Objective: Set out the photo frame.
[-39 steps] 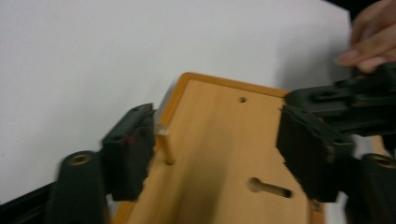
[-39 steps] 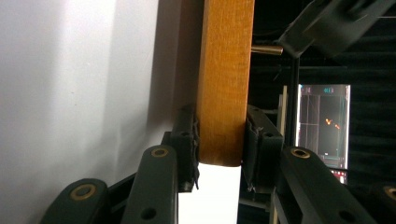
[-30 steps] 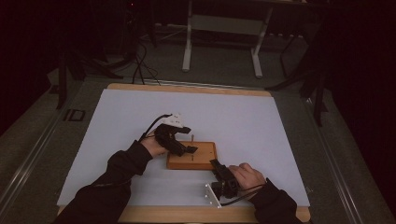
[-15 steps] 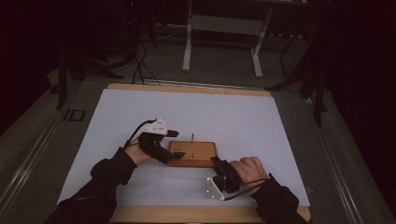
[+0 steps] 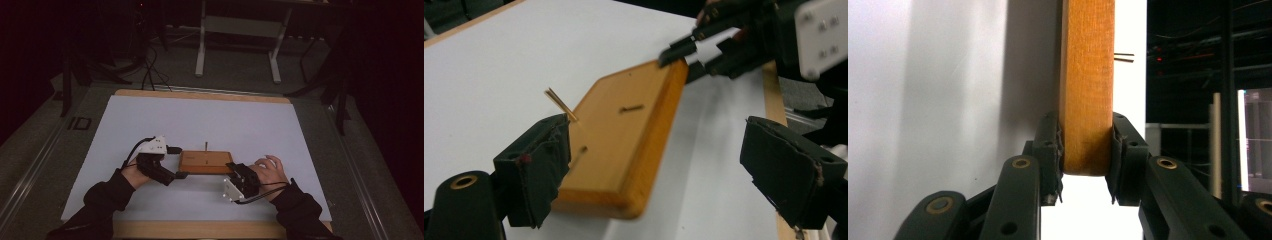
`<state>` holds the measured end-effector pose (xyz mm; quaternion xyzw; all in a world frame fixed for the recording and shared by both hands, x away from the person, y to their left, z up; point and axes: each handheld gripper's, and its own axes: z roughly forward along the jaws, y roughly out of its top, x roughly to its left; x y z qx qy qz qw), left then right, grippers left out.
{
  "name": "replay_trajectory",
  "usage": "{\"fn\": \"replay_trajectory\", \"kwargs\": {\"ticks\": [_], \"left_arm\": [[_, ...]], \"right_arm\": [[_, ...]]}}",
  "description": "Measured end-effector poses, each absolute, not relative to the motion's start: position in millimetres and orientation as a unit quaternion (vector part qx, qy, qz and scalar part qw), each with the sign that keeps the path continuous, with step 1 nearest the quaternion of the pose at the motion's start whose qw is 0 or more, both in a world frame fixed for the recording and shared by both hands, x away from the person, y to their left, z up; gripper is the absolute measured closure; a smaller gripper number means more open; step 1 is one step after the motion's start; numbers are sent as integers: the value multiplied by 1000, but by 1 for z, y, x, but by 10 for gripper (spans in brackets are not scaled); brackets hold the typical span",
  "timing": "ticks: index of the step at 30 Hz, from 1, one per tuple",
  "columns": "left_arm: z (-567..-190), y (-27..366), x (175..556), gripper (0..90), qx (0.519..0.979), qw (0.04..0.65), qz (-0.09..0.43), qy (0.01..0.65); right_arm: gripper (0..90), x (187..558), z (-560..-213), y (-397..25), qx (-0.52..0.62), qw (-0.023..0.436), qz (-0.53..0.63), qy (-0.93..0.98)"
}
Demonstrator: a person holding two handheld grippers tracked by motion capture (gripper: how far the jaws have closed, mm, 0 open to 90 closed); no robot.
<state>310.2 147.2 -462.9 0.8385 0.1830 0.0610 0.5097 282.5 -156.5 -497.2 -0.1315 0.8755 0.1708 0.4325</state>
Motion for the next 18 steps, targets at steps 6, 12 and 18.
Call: {"fn": "replay_trajectory", "kwargs": {"ticks": [6,12,18], "left_arm": [[-465,153,294,82,840,502,83,187],[-474,158,282,70,833,510,85,196],[-490,160,275,70,826,515,89,212]], "right_arm": [[702,291,-487,-156,-125,407,174,888],[702,299,-479,-156,-120,383,176,899],[702,309,-471,-155,-117,358,179,909]]}}
